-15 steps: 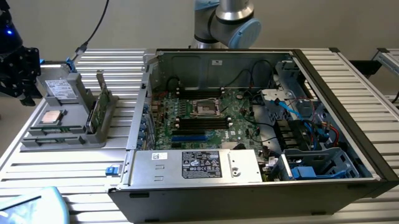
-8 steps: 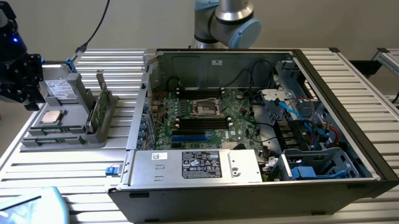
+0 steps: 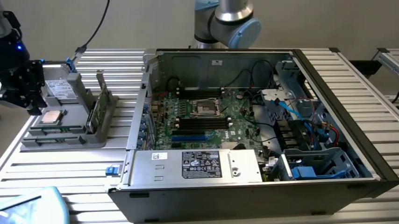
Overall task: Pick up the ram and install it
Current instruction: 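Pick up the ram and move it above insertion slot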
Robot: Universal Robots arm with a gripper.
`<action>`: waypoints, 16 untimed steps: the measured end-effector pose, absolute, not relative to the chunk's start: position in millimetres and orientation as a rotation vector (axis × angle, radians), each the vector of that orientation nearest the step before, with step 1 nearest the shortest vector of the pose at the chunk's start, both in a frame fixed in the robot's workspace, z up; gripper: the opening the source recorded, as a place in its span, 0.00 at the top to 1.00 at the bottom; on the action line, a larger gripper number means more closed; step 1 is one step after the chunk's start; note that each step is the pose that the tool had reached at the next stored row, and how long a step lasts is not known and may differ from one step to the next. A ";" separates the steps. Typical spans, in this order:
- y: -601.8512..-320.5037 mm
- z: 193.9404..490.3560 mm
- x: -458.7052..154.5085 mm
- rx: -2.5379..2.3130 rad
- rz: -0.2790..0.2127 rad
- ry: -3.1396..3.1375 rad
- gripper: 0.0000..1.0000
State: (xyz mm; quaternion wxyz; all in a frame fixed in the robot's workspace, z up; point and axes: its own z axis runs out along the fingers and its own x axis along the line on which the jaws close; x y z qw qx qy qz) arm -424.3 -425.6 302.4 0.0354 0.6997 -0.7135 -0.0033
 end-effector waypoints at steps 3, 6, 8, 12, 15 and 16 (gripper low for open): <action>-426.1 296.8 -425.0 2.165 -0.010 -2.178 0.69; -426.4 291.3 -425.3 2.178 -0.009 -2.165 0.69; -426.9 287.8 -425.5 2.186 -0.009 -2.157 0.69; -428.2 280.5 -426.4 2.202 -0.009 -2.141 0.69; -429.3 275.0 -427.3 2.214 -0.008 -2.129 0.69; -429.6 273.2 -427.7 2.218 -0.008 -2.125 0.69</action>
